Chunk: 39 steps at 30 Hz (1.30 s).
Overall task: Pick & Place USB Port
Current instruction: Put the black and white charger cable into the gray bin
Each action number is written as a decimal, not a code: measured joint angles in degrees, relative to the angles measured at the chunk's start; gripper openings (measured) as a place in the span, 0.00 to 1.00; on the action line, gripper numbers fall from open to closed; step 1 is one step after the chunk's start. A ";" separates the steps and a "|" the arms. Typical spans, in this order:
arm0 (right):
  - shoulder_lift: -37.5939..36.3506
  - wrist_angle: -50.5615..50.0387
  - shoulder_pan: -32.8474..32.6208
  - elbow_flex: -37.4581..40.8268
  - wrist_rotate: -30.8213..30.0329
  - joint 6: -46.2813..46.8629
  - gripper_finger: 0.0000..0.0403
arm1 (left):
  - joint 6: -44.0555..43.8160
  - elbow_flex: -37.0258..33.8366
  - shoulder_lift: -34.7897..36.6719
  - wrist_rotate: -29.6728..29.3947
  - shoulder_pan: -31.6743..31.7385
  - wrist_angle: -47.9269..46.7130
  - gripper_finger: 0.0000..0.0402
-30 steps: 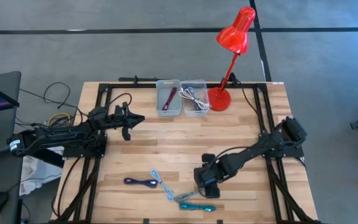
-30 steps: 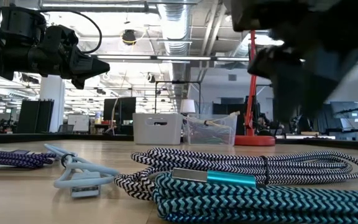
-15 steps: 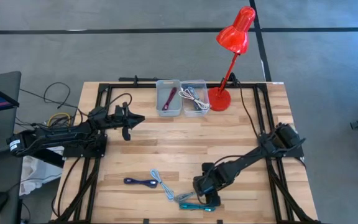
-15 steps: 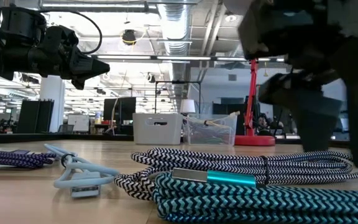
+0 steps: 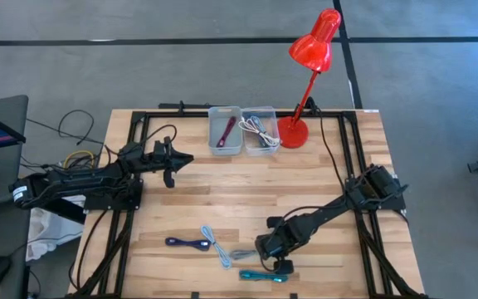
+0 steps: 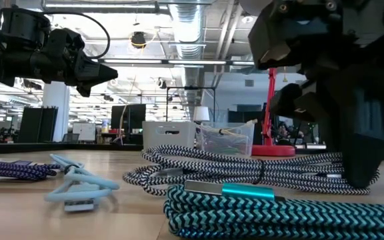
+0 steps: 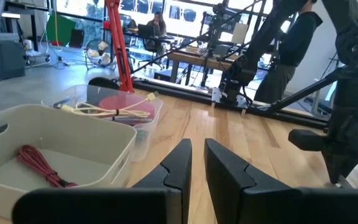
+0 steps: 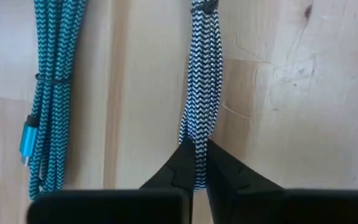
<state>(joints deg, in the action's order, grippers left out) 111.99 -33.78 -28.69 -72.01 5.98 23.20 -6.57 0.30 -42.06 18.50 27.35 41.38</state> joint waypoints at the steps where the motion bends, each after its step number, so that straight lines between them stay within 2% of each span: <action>1: 0.00 0.00 0.28 0.00 0.02 -0.02 0.04 | -0.02 0.00 0.00 0.00 0.00 -0.04 0.11; 6: -0.90 -0.82 2.08 0.07 -1.63 -2.32 0.02 | -1.53 0.00 0.00 0.02 -0.01 0.04 0.11; 14: -7.20 -0.79 6.41 0.02 -11.00 -7.03 0.01 | -3.15 0.02 0.00 1.70 -1.71 4.21 0.12; 22: -13.33 2.78 10.48 -0.02 -21.00 -11.87 0.00 | -2.75 0.39 0.00 1.77 -6.39 9.10 0.20; 28: -13.46 9.39 13.89 -0.02 -21.56 -15.03 0.00 | -2.73 3.77 -0.57 1.79 -10.38 8.96 0.26; 33: -13.36 10.76 15.72 -0.02 -27.24 -16.34 0.00 | -0.85 7.10 -4.86 1.83 -12.09 6.23 0.30; 39: -13.33 13.51 16.79 -0.02 -30.30 -19.04 0.00 | 1.94 10.03 -12.19 1.68 -12.09 6.22 0.31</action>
<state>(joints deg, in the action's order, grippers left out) 98.65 -20.27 -11.90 -72.03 -24.32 4.16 -4.63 10.33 -54.25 20.18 15.27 47.61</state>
